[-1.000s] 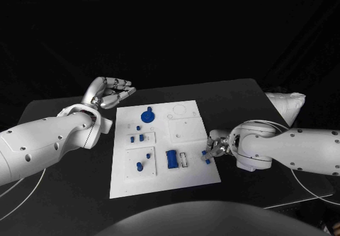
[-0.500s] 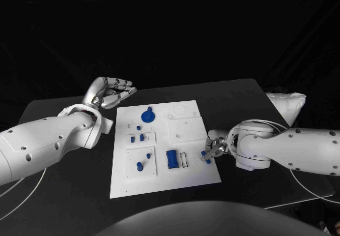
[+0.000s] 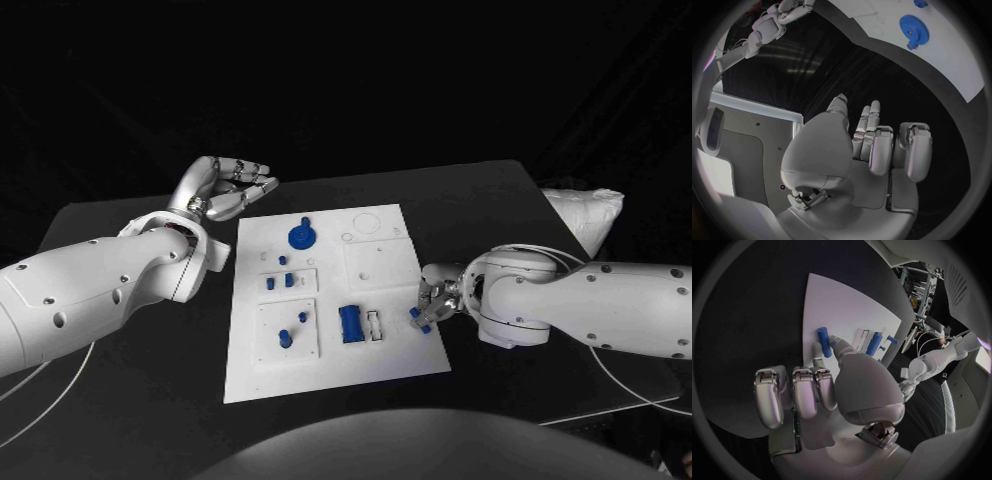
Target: Assemble the parts on the task board
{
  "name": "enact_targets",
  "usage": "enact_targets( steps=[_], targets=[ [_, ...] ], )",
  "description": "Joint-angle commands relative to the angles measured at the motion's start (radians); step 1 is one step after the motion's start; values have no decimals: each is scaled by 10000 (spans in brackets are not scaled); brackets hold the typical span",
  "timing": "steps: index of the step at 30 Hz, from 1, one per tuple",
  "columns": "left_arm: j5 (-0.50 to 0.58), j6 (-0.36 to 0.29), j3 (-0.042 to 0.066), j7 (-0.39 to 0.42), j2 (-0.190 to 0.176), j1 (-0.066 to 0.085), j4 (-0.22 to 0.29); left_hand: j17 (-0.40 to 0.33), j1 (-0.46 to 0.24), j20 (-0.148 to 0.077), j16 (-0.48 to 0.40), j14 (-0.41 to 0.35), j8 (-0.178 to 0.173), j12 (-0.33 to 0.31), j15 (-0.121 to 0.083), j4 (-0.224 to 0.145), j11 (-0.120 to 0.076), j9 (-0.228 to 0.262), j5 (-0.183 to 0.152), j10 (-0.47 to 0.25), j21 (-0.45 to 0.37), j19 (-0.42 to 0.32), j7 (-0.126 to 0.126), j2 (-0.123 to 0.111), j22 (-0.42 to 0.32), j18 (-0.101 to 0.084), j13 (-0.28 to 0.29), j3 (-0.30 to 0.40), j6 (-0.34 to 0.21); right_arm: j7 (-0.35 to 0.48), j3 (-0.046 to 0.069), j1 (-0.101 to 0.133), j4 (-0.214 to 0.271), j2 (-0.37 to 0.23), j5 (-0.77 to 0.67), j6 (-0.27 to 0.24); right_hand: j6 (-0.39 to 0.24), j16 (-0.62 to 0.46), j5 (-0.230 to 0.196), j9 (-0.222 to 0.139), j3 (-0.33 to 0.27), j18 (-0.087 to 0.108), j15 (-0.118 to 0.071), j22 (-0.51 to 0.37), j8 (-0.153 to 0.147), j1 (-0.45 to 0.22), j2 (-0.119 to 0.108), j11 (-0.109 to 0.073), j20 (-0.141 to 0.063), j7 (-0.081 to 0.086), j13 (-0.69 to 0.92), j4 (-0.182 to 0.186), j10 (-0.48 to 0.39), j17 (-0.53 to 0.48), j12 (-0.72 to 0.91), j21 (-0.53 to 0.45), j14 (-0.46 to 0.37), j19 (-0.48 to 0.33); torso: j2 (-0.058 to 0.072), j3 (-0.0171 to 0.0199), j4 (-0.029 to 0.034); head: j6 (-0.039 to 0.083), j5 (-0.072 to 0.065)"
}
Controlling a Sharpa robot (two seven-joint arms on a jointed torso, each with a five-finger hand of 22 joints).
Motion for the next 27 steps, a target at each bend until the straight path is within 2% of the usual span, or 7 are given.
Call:
enact_targets(
  steps=[1,6,14,27],
  targets=[
    [11,123,7,37,10,6,17,1646,-11,39,-8,641,43,20,-9,-15,-14,9,34,89,24,1034,-33,85,2635,-150,16,-60,43,-482,-124,-153,10,-7,433,-106,165,41,80,-6642,456,-141,1,2628,-615,-21,-125,-37,38,-47,2629,-344,1031,2629,28,45,1061,1047,6,-3,-3,1,12],
    [11,140,7,27,4,6,20,1645,-10,38,-8,640,44,21,-10,-15,-15,9,35,93,24,1034,-33,91,2635,-150,17,-63,45,-239,-124,-153,146,-68,816,-375,357,41,93,-6882,696,-141,-22,2628,-823,9,-176,-75,13,-105,2629,-505,1031,2629,28,45,1061,1047,8,3,3,1,49],
    [11,142,7,18,-8,6,20,1645,-10,38,-8,640,44,21,-10,-14,-15,9,35,93,24,1034,-33,91,2635,-150,17,-63,45,93,-122,-123,355,-219,1651,-808,503,41,79,-7034,848,-141,-45,2628,-938,26,-183,-104,-2,-133,2629,-606,1031,2629,28,45,1061,1047,-1,-4,-4,1,97],
    [11,154,7,3,1,6,4,1645,-10,38,-8,640,44,21,-10,-14,-15,9,35,93,24,1034,-33,91,2635,-150,17,-63,45,503,-119,140,471,-361,2957,-1234,630,41,-37,-7148,885,-141,-47,2628,-1021,-44,-241,-93,-11,-115,2629,-639,1031,2629,28,45,1061,1047,2,-5,-3,1,125]
  ],
)
